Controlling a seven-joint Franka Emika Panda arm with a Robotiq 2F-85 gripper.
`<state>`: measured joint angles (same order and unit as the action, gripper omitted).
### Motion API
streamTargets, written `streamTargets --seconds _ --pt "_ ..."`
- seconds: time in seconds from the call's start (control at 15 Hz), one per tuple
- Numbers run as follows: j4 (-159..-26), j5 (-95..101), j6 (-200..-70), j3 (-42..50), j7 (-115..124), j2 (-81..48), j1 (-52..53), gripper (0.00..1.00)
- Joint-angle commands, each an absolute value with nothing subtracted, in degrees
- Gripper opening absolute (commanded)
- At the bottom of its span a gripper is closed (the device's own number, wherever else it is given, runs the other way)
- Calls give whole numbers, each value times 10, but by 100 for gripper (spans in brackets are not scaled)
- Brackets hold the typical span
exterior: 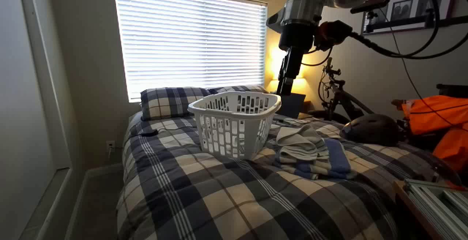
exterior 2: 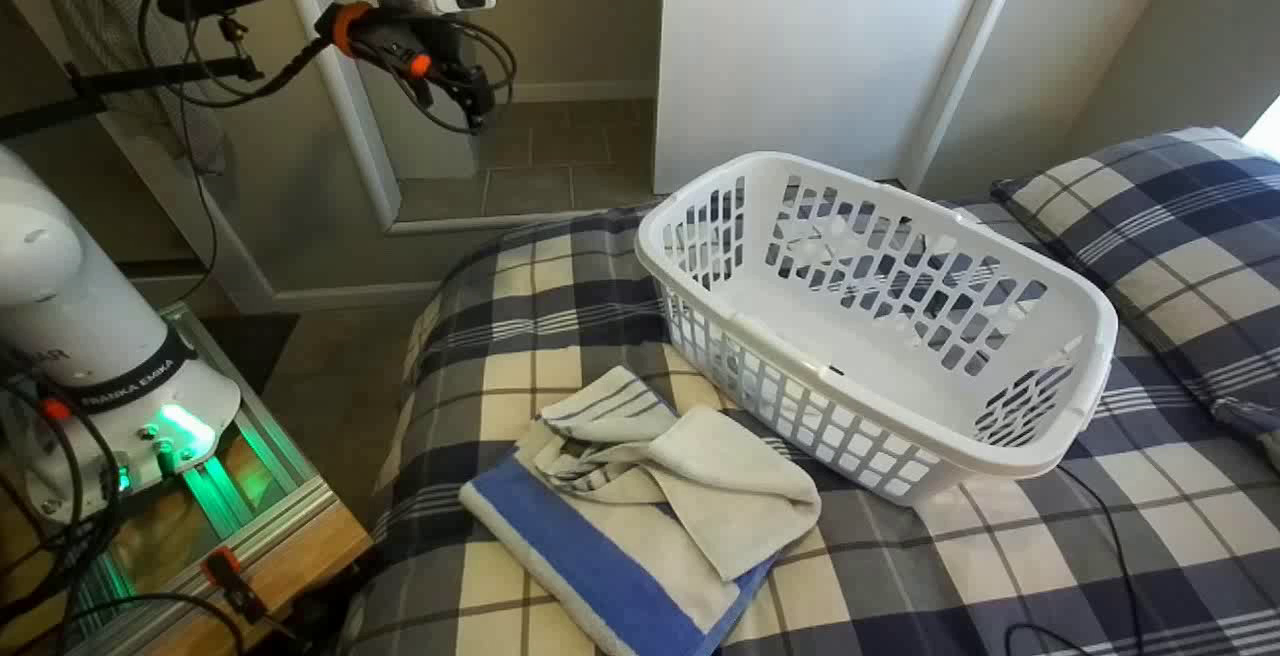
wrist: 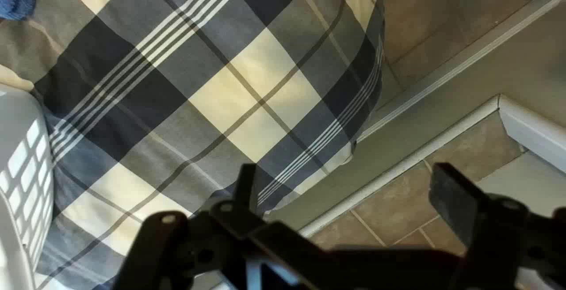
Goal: Put the white towel in the basket
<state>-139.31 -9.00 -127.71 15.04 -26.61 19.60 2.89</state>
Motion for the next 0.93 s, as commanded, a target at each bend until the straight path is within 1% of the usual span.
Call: streamTargets --seconds 0.0,0.27,0.6,0.73,0.87 --pt "-1392 -96 -1275 137 -270 195 14 100" --pt "-1392 -96 -1275 137 -270 195 14 100" --pt "-1419 -26 -1288 119 -169 154 -40 100" --pt "-1435 3 -1328 120 -136 131 -63 100" --pt "-1442 47 -1401 123 -102 99 -90 100"
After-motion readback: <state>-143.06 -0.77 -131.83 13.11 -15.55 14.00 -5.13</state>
